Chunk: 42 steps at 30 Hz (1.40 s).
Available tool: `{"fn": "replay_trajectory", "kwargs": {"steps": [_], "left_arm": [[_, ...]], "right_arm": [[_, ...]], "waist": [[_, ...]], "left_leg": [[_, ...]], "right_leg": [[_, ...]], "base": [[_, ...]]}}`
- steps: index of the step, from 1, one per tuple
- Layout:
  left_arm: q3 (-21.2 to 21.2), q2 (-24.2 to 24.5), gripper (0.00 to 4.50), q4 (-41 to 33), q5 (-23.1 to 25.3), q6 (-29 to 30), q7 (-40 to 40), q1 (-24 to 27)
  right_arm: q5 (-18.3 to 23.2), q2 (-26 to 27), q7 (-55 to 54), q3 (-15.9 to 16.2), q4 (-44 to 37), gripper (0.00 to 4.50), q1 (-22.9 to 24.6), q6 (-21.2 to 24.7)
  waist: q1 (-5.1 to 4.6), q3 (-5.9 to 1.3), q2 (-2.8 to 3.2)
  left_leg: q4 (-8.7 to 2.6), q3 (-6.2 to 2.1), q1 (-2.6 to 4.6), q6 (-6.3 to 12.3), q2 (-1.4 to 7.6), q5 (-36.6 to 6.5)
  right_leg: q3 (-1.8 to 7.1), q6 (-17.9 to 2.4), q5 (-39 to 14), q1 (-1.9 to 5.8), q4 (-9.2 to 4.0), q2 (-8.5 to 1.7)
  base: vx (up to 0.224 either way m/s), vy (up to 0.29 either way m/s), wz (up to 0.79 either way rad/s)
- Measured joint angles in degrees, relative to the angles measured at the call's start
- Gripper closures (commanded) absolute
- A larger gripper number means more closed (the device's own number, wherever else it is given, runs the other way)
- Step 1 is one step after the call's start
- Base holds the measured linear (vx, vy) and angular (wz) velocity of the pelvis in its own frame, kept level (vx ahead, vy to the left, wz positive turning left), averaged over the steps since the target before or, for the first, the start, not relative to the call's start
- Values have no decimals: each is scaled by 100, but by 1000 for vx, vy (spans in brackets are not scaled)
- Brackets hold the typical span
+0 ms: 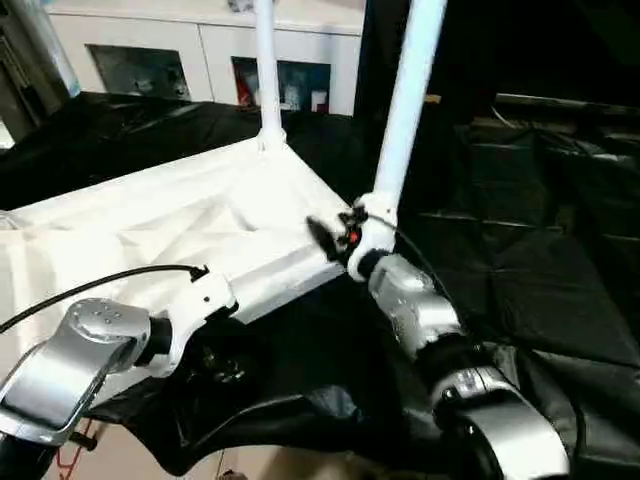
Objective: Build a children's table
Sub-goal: Rotate leg to tighten
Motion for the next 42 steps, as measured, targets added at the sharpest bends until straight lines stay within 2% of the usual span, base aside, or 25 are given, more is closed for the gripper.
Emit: {"fn": "replay_trajectory", "kwargs": {"steps": [2,7,15,21,25,29,33,38,42], "left_arm": [[-3,1,35,-15,0,-2,24,11],[-5,13,9,-125,-5,-6,90,107],[-21,12,9,-129,11,-85,269,137],[-21,-78,9,-34,132,-537,560,145],[-13,-252,9,203,268,-805,931,142],[208,-253,9,424,354,-988,1162,165],[331,-337,9,520,381,-1256,1314,206],[605,-589,9,543,174,-1698,1394,486],[1199,-610,9,515,-263,-2071,1202,1160]], "right_arm": [[79,37,-337,-188,367,102,-188,-162],[236,-61,-1061,-697,1101,102,-610,-545],[243,-537,-1334,-942,1591,102,-815,-822],[237,-1007,-1422,-1136,1892,102,-953,-950],[238,-1302,-1427,-1239,1914,102,-952,-989],[239,-1732,-1447,-1368,1955,102,-898,-1180],[239,-1962,-1449,-1483,1955,102,-745,-1312],[241,-2127,-1392,-1572,1950,102,-608,-1384],[142,-2082,-840,-1357,1731,102,-336,-1479]], "waist": [[18,0,0],[93,-2,-4],[209,-2,-7],[234,1,-15],[225,6,-25],[243,7,-29],[211,4,-28],[190,2,-22],[87,-2,-13]], "left_leg": [[1,0,0,-2,0,1],[8,0,-3,-3,0,2],[21,0,-10,-4,0,2],[32,0,-24,-3,0,3],[44,0,-36,-3,0,3],[59,-1,-54,-2,0,3],[80,-1,-82,0,0,2],[88,-1,-91,0,3,1],[87,-2,-97,0,11,1]], "right_leg": [[0,0,0,-1,7,0],[0,0,0,6,15,-5],[4,3,-1,12,29,-7],[2,7,-4,6,36,-11],[2,9,-5,-3,47,-12],[2,19,-12,-22,63,-15],[5,23,-14,-23,70,-14],[6,22,-14,-36,78,-12],[4,22,-14,-48,82,-4]], "base": [[0,0,0],[0,0,0],[0,0,0],[0,0,0],[0,0,0],[0,0,0],[0,0,0],[0,0,0],[0,0,0]]}}
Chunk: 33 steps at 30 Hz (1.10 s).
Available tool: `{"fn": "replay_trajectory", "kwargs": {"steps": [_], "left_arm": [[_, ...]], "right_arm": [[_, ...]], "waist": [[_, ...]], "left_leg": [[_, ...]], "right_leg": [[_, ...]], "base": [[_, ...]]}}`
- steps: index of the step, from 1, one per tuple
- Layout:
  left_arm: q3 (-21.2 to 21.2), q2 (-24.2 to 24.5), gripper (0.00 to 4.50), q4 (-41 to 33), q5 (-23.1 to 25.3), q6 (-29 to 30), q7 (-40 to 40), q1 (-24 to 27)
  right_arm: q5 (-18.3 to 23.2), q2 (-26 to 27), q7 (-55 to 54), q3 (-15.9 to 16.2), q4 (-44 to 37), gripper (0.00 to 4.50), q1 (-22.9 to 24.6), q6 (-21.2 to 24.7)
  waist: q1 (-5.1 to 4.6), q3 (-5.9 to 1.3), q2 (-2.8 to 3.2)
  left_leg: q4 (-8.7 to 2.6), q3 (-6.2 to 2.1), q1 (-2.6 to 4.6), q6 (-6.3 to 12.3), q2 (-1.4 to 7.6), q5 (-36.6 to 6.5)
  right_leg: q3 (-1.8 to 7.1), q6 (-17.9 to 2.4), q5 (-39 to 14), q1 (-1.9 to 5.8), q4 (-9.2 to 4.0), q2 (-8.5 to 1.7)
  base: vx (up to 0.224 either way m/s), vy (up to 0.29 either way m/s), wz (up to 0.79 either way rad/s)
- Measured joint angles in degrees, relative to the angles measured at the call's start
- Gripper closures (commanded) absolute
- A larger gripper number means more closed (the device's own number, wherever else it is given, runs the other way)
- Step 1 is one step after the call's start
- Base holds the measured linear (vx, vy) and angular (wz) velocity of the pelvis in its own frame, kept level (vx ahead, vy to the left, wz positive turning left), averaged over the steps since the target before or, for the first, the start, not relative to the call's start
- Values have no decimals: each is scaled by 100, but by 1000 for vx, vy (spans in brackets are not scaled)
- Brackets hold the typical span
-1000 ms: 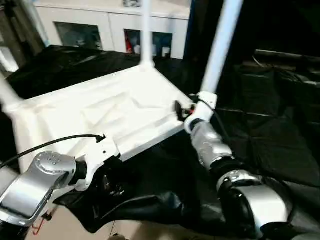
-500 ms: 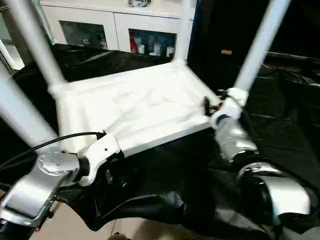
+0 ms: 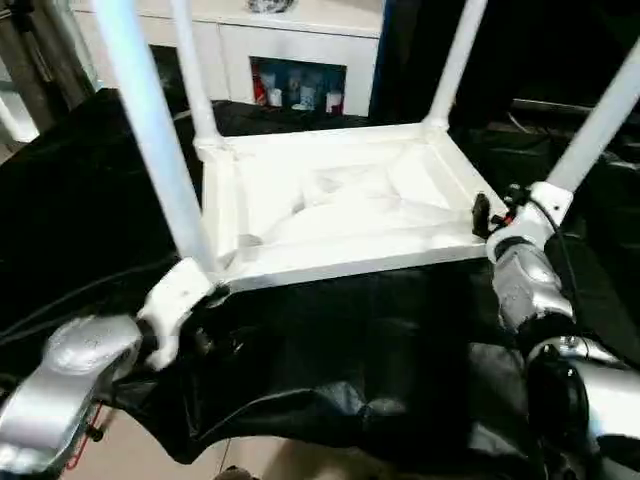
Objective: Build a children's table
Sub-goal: Rotate leg to tighten, then rotate table base
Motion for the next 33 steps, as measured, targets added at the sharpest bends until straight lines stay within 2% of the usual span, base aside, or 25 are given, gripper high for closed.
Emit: {"fn": "replay_trajectory", "kwargs": {"steps": [5,10,12,15,17,19,21,26,33], "left_arm": [[716,166,9,9,-361,-45,-274,392],[970,297,9,2,-579,-150,-465,620],[1127,191,9,137,-596,-329,-300,568],[1327,-72,9,551,-481,-672,118,372],[1488,-486,9,793,-481,-980,474,143],[1513,-675,9,922,-482,-1170,720,11],[1526,-914,9,1065,-463,-1436,1041,-227],[1483,-1237,9,1322,-399,-1654,1303,-518],[1168,-1682,9,1574,-547,-1937,1182,-1138]], "right_arm": [[-58,180,1182,381,-736,102,583,-81],[-121,262,1529,650,-1271,102,984,-101],[-134,325,1490,690,-1708,102,1334,-111],[-109,541,1348,679,-2274,102,1776,-72],[-117,627,1053,675,-2573,102,2010,-73],[-161,662,798,640,-2698,102,2080,-91],[-236,707,249,473,-2903,102,2244,-126],[-441,774,-605,257,-3115,102,2608,-100],[-730,781,-1329,263,-2967,102,2507,385]], "waist": [[-70,1,-14],[-56,-2,-24],[-12,-6,-30],[-20,-5,-27],[-21,-5,-25],[-33,-6,-26],[-25,-9,-31],[-36,-9,-31],[-57,-10,-27]], "left_leg": [[0,1,-5,0,5,0],[1,1,0,0,8,0],[1,1,6,0,12,0],[2,2,7,-1,12,0],[4,2,8,-1,12,1],[5,2,7,-1,12,1],[2,1,12,-2,13,1],[1,1,0,-2,13,1],[2,2,1,-3,10,1]], "right_leg": [[2,-7,5,-22,10,5],[0,-12,8,-26,9,5],[-2,-12,8,-27,8,5],[1,-14,10,-26,7,7],[1,-18,14,-26,4,7],[1,-18,17,-25,6,7],[-1,-16,17,-24,7,8],[2,-8,13,-25,8,11],[5,8,13,-28,9,10]], "base": [[0,0,0],[0,0,0],[0,0,0],[0,0,0],[0,0,0],[0,0,0],[0,0,0],[0,0,0],[0,0,0]]}}
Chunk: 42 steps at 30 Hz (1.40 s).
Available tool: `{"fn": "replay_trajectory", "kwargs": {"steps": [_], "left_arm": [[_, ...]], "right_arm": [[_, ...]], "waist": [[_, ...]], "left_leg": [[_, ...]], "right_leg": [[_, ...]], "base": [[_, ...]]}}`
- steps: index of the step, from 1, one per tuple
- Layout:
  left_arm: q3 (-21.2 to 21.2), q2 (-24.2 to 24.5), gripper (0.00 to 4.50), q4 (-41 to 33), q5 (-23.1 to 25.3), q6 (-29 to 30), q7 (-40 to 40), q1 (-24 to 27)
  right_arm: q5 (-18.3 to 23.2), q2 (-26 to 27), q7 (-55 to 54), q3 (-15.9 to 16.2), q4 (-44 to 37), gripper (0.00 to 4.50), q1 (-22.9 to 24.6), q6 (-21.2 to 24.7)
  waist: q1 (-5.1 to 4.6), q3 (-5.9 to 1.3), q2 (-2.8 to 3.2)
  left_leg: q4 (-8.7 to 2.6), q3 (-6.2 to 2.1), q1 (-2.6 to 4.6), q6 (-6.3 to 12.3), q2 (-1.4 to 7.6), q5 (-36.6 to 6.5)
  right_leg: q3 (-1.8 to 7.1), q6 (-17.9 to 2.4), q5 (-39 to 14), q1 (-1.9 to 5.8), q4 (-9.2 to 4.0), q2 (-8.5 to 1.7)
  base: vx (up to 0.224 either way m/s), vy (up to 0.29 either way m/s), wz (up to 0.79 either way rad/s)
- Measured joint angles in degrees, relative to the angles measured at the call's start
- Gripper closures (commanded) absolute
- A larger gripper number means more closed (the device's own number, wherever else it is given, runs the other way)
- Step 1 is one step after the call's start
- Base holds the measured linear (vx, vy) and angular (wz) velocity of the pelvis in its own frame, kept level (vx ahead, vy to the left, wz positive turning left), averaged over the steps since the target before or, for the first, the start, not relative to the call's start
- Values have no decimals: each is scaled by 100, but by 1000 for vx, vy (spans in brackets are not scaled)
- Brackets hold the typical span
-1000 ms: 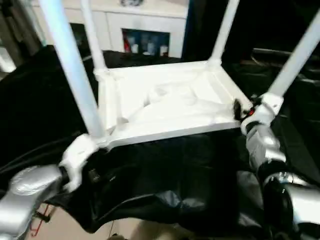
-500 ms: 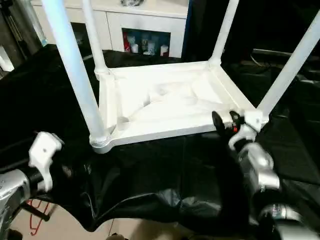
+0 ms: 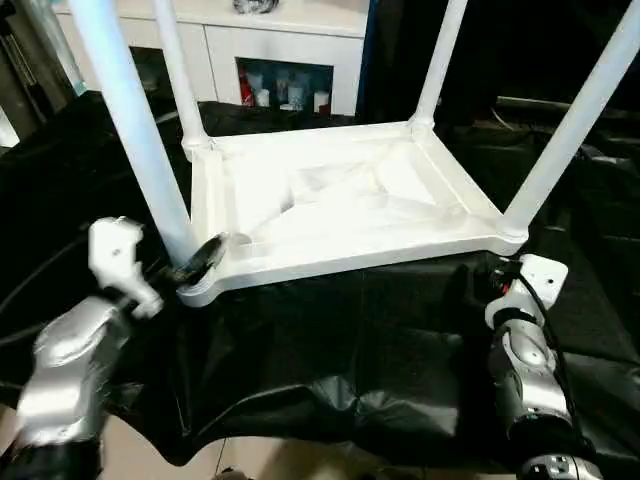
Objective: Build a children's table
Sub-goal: Rotate table base
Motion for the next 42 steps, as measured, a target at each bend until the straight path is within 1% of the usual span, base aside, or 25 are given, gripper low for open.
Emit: {"fn": "replay_trajectory", "kwargs": {"steps": [4,6,10,11,14,15,17,19,23,26,28,34,37,39,42], "left_arm": [[-196,-71,9,-66,-428,293,-513,-142],[-335,-44,9,-132,-597,526,-838,-147],[-660,240,9,-328,-872,1072,-1471,-142],[-730,373,9,-427,-958,1243,-1637,-120],[-854,657,9,-709,-1215,1684,-1965,-17],[-902,743,9,-838,-1308,1846,-2059,43],[-987,837,9,-1036,-1451,2102,-2236,99],[-1097,818,9,-1132,-1538,2253,-2286,106],[-1286,748,9,-1483,-1822,2759,-2269,100],[-1414,627,9,-1651,-2040,3096,-2242,59],[-1497,485,9,-1686,-2088,3161,-2232,-2],[-1802,113,9,-1674,-2112,3188,-2180,-369],[-1953,-151,9,-1424,-1866,2949,-2039,-639],[-2061,-361,9,-1124,-1598,2673,-1856,-868],[-2114,-528,9,-887,-1422,2431,-1736,-1018]], "right_arm": [[-81,-54,57,122,339,102,-168,172],[-100,-50,143,176,480,102,-288,217],[-124,-55,380,293,791,102,-619,287],[-131,-84,470,317,891,102,-694,304],[-215,-108,667,380,1133,102,-857,311],[-228,-100,732,396,1259,102,-955,312],[-250,-90,854,435,1365,102,-1063,313],[-256,-32,966,478,1472,102,-1169,313],[-387,94,1538,838,1730,102,-1427,326],[-539,250,1966,1050,1987,102,-1650,327],[-582,344,2162,1143,2099,102,-1775,326],[-643,557,2515,1332,2212,102,-1949,322],[-700,589,2522,1353,2348,102,-2042,305],[-695,582,2542,1347,2382,102,-2068,281],[-679,553,2692,1345,2385,102,-2063,250]], "waist": [[24,-1,5],[37,3,20],[25,0,42],[16,0,44],[-43,-2,53],[-84,-2,53],[-122,-2,52],[-142,-2,52],[-203,-1,51],[-256,-1,51],[-277,1,48],[-267,2,46],[-230,2,46],[-193,2,47],[-176,5,52]], "left_leg": [[1,0,-1,0,0,0],[6,0,4,0,-1,0],[6,0,5,0,-2,0],[6,1,5,0,-2,0],[5,1,2,0,-2,0],[5,1,2,0,-2,0],[5,1,4,0,-2,0],[5,2,6,0,-2,0],[5,-1,25,-1,-1,0],[5,0,40,-1,-1,0],[5,0,43,-1,-1,0],[5,1,44,-1,-1,0],[5,3,45,-1,-1,0],[5,3,47,-1,-1,0],[3,3,48,-1,-1,0]], "right_leg": [[-1,-17,10,-1,0,-2],[-2,-16,9,-3,-1,-4],[-1,-17,10,-2,-1,-4],[-1,-17,10,-2,1,-3],[1,-18,10,0,2,-1],[1,-19,11,-1,4,-1],[1,-22,13,1,5,-1],[1,-27,16,0,5,0],[-7,-46,29,-3,8,2],[-8,-55,35,-3,9,3],[-8,-58,37,-2,9,3],[-7,-59,38,-1,8,2],[-7,-60,38,-1,6,1],[-8,-61,39,2,6,0],[-8,-61,39,1,6,1]], "base": [[0,0,0],[0,0,0],[0,0,0],[0,0,0],[0,0,0],[0,0,0],[0,0,0],[0,0,0],[0,0,0],[0,0,0],[0,0,0],[0,0,0],[0,0,0],[0,0,0],[0,0,0]]}}
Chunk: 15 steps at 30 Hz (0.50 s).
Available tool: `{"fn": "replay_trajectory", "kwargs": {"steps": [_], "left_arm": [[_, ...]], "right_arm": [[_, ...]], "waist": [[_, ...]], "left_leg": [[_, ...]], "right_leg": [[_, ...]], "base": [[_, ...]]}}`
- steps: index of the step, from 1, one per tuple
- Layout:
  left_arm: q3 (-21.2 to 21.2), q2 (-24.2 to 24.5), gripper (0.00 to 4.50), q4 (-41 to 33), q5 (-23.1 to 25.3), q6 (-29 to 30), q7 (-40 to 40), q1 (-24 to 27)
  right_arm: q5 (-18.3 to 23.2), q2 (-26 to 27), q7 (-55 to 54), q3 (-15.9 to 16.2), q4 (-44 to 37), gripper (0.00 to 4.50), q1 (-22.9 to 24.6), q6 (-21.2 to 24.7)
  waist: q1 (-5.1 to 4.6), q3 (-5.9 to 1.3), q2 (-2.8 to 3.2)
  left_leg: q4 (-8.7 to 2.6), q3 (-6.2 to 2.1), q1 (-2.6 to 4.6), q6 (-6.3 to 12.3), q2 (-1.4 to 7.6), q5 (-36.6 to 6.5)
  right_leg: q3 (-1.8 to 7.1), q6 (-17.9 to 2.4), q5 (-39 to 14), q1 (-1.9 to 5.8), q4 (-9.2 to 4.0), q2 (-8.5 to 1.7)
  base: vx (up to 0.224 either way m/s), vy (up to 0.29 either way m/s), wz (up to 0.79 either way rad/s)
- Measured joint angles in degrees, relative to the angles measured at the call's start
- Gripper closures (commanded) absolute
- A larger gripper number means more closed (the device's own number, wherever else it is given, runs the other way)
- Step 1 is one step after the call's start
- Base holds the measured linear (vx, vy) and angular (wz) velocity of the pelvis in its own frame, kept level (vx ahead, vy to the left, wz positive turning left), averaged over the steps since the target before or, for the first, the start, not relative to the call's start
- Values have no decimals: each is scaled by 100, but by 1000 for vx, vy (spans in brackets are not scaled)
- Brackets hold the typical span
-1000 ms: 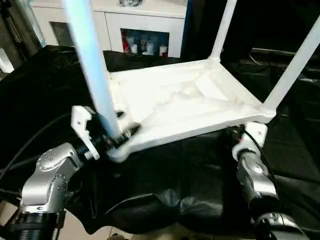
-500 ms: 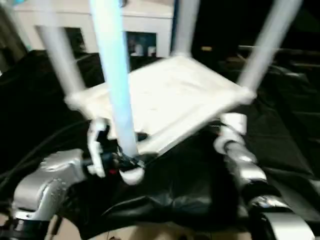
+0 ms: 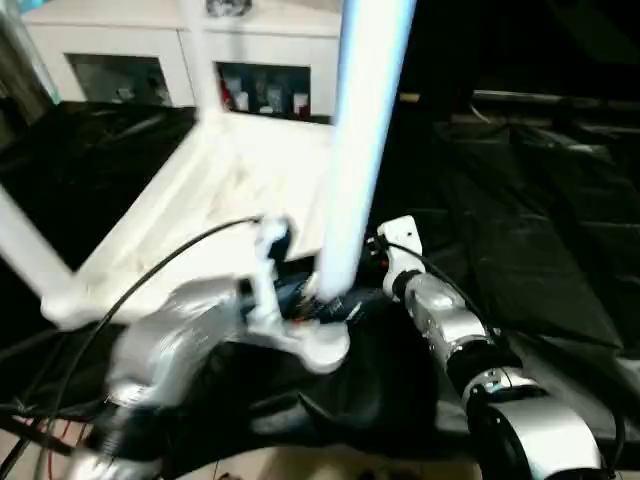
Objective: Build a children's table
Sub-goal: Rotate table base
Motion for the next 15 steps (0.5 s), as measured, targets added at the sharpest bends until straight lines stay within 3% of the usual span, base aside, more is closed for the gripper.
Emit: {"fn": "replay_trajectory", "kwargs": {"steps": [6,11,15], "left_arm": [[-82,-156,9,22,126,-146,70,-3],[-88,-458,9,460,552,-844,423,-86],[-80,-368,9,550,655,-1060,427,-136]], "right_arm": [[179,-86,566,-34,-157,102,245,-100],[187,-99,428,-118,-163,102,262,-222],[280,-191,399,-248,-272,102,256,-264]], "waist": [[24,-1,3],[30,-1,4],[48,4,12]], "left_leg": [[2,2,0,1,1,0],[0,2,7,1,1,0],[-3,1,13,0,1,0]], "right_leg": [[3,0,0,0,-5,1],[-1,-17,13,1,-3,1],[-3,-14,31,0,-2,1]], "base": [[0,0,0],[0,0,0],[0,0,0]]}}
